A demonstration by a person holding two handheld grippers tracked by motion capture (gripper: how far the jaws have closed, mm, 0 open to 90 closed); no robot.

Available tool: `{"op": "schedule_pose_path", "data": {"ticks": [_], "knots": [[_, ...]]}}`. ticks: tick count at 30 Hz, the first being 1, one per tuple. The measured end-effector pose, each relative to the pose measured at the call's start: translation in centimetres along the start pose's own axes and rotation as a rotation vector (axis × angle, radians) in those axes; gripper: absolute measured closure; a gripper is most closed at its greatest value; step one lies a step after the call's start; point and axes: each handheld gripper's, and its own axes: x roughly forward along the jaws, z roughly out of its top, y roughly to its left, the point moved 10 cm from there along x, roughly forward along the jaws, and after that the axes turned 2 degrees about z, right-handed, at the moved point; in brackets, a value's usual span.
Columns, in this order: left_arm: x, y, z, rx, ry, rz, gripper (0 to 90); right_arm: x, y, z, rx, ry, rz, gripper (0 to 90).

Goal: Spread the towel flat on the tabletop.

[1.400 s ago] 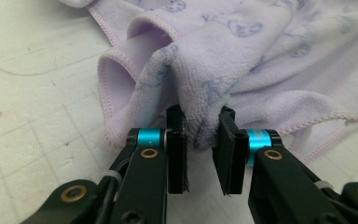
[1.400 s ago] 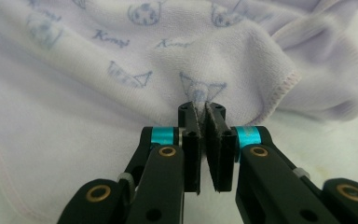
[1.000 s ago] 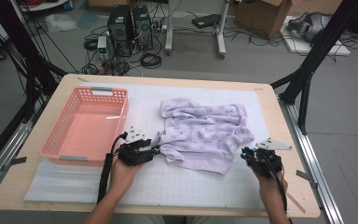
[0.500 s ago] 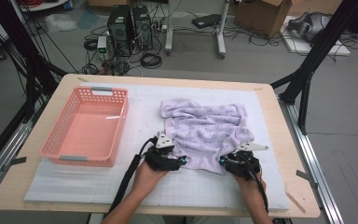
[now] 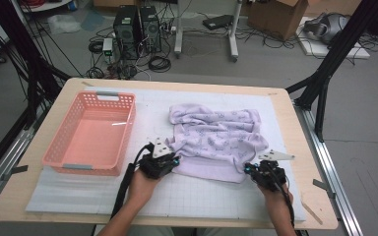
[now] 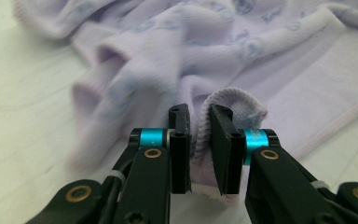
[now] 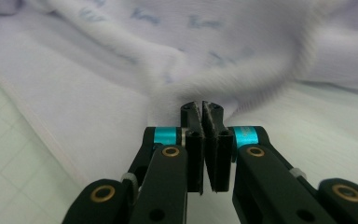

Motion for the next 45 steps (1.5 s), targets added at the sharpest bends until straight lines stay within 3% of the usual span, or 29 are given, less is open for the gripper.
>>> {"op": "schedule_pose_path", "data": {"ticks": [3, 5, 8, 10, 11, 13, 16, 18, 19, 22, 24, 25, 26, 27, 28, 29, 30, 31, 33, 35, 37, 38, 39, 41, 45], "knots": [[-1.1, 0.4, -1.1, -0.023, 0.006, -0.02, 78.8, -1.5, -0.8, -0.1, 0.039, -0.013, -0.01, 87.3], [-1.8, 0.2, -1.6, -0.017, 0.01, -0.033, 79.6, -2.2, -1.2, -0.1, 0.022, -0.008, -0.048, 87.3], [-2.7, 0.6, -2.3, 0.014, 0.004, 0.0, 82.9, -2.5, -1.0, -0.5, 0.002, 0.026, -0.083, 82.4], [-3.1, 1.5, -2.7, -0.041, -0.019, 0.004, 69.1, -2.8, -0.6, -0.2, 0.011, -0.01, -0.048, 74.5], [-3.2, 1.8, -2.8, -0.06, -0.027, 0.001, 66.8, -3.1, -0.7, 0.0, 0.037, -0.04, -0.032, 72.9], [-3.3, 2.1, -2.8, -0.078, -0.041, -0.008, 60.3, -3.9, -1.4, 0.5, 0.086, -0.095, -0.032, 71.7], [-3.5, 2.5, -1.9, -0.104, -0.082, -0.019, 51.3, -4.8, -2.5, 0.3, 0.112, -0.1, -0.067, 71.4], [-3.5, 3.3, -1.1, -0.126, -0.117, -0.003, 51.2, -4.4, -3.2, -0.6, 0.126, -0.077, -0.077, 68.3], [-3.3, 3.6, -0.7, -0.157, -0.134, -0.011, 51.0, -3.9, -3.3, -0.9, 0.126, -0.067, -0.071, 65.9], [-1.9, 3.9, -0.1, -0.195, -0.117, -0.042, 46.7, -1.6, -3.1, -1.7, 0.128, -0.022, -0.045, 57.3], [-0.4, 3.5, -0.4, -0.186, -0.071, -0.047, 41.3, -0.3, -2.9, -1.8, 0.101, 0.009, -0.062, 53.0], [0.3, 3.3, -0.5, -0.177, -0.053, -0.046, 40.9, 0.0, -2.9, -1.4, 0.088, -0.004, -0.07, 52.7], [0.8, 3.1, -0.7, -0.167, -0.034, -0.046, 40.5, 0.2, -2.8, -1.2, 0.078, 0.001, -0.075, 53.5], [1.3, 2.9, -0.8, -0.155, -0.008, -0.037, 40.9, 0.4, -2.8, -1.0, 0.061, 0.003, -0.079, 60.0], [1.6, 2.7, -0.8, -0.135, 0.021, -0.043, 45.1, 0.7, -2.6, -0.9, 0.046, 0.012, -0.067, 71.9], [1.8, 2.3, -0.7, -0.098, 0.028, -0.054, 56.9, 0.9, -2.3, -0.7, 0.039, 0.017, -0.044, 81.7], [2.0, 2.2, -0.5, -0.04, 0.037, -0.03, 74.8, 1.0, -2.1, -0.5, 0.025, 0.024, -0.042, 83.0], [2.1, 2.3, -0.2, -0.005, 0.047, 0.004, 82.2, 1.1, -2.1, -0.2, 0.002, 0.029, -0.065, 83.6], [2.3, 2.9, 0.8, 0.018, 0.04, 0.07, 84.6, 1.4, -2.4, 0.5, 0.002, 0.027, -0.109, 84.0], [2.5, 4.1, 1.7, -0.017, 0.023, 0.119, 84.7, 1.8, -3.4, 1.0, -0.025, 0.061, -0.206, 84.1], [2.7, 5.1, 2.0, -0.034, 0.012, 0.157, 84.8, 2.2, -4.6, 1.2, -0.063, 0.128, -0.342, 82.9], [2.9, 5.4, 1.9, -0.033, 0.01, 0.168, 84.7, 2.5, -4.8, 1.4, -0.058, 0.136, -0.366, 82.6], [3.1, 5.5, 1.8, -0.036, 0.012, 0.17, 84.7, 2.8, -4.8, 1.8, -0.055, 0.128, -0.373, 81.4], [3.1, 5.5, 1.7, -0.046, 0.01, 0.166, 80.6, 3.0, -4.4, 2.3, -0.052, 0.083, -0.321, 71.9], [2.0, 4.4, 2.1, -0.07, -0.02, 0.09, 55.1, 0.7, -3.9, 2.9, -0.007, -0.062, -0.217, 67.8]]}}
